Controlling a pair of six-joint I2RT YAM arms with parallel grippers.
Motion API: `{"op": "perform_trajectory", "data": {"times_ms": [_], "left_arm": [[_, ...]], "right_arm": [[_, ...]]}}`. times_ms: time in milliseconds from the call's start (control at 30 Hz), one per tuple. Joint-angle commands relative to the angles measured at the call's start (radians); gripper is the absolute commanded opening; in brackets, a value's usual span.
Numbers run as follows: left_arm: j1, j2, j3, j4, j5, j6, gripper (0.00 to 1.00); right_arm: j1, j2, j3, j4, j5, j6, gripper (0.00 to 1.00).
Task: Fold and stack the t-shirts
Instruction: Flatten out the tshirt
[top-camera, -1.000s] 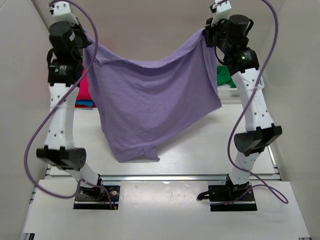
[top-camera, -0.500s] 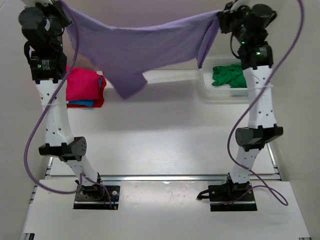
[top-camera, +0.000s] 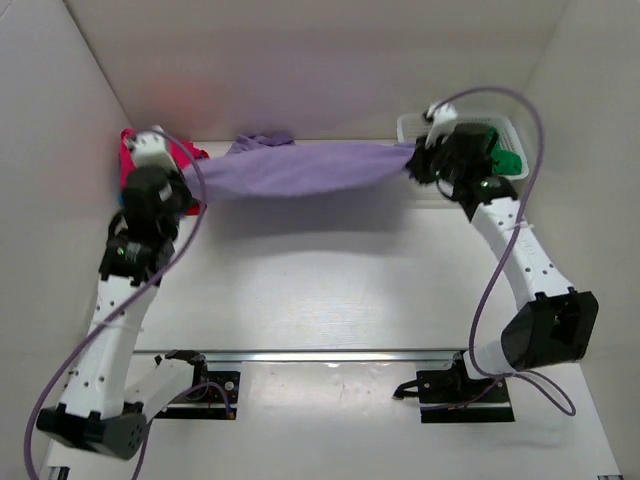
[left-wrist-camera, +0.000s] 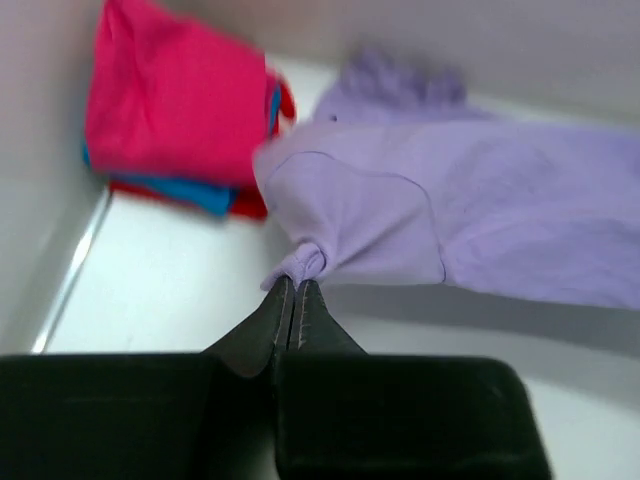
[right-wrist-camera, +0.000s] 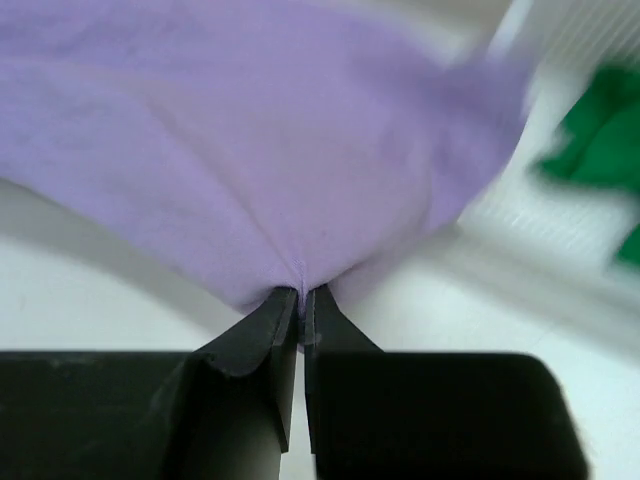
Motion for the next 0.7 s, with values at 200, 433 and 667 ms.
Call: {"op": "perform_trajectory", "data": {"times_ms": [200, 433, 667], "left_arm": [[-0.194, -0.360, -0.315, -0.273, -0.176, -0.136, 0.00], [-0.196, -0.509, -0.463, -0.370, -0.042, -0.331, 0.00], [-0.173, -0.464, -0.465, -0.361, -0.015, -0.320, 0.00]], "right_arm": [[0.064, -0.485, -0.489, -0.083, 0.011, 0.185, 0.00], [0.083, -0.583, -0.739, -0.197, -0.039, 0.295, 0.00], [0.178, -0.634, -0.885, -0.241, -0.012, 0.446, 0.00]]}}
